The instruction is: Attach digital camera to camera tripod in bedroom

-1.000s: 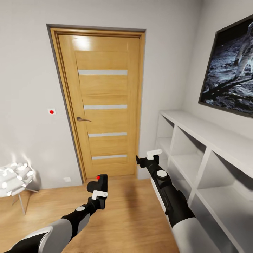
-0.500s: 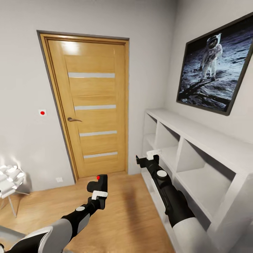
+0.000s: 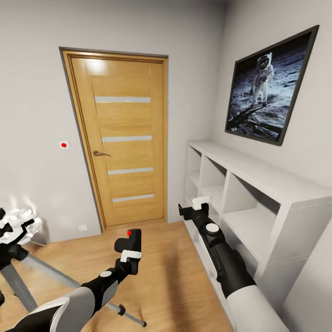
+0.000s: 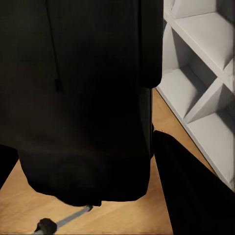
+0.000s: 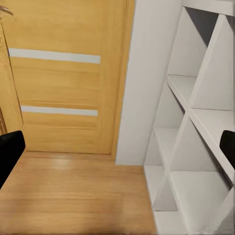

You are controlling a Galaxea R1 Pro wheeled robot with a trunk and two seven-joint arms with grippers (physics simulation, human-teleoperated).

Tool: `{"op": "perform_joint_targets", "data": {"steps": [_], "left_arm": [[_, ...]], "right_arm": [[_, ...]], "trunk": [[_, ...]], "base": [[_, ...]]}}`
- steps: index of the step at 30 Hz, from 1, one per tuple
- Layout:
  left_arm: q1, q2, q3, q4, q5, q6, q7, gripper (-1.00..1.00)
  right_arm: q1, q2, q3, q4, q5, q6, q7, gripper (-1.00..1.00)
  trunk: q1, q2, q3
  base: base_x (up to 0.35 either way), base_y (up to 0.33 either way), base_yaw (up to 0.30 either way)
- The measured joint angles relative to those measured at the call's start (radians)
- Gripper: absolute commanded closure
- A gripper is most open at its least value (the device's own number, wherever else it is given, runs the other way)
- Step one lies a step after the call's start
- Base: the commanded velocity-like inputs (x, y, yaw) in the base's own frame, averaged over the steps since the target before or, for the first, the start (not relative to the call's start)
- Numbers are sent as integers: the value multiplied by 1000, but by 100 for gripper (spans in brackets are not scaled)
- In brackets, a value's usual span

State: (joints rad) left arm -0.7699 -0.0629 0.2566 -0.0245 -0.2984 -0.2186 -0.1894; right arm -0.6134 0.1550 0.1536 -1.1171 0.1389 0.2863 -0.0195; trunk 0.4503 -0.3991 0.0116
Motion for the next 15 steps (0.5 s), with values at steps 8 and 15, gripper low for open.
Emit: {"op": "perform_joint_targets", "data": {"steps": [8,15], "left_arm": [[0,0,0,0,0,0,0,100],[0,0,0,0,0,0,0,100]], "right_arm": [[0,0,0,0,0,0,0,-100],[0,1,0,0,0,0,-1,-100]], "trunk": [[0,0,0],[0,0,0]], "base": [[-348,0,20],[-348,0,211]]}}
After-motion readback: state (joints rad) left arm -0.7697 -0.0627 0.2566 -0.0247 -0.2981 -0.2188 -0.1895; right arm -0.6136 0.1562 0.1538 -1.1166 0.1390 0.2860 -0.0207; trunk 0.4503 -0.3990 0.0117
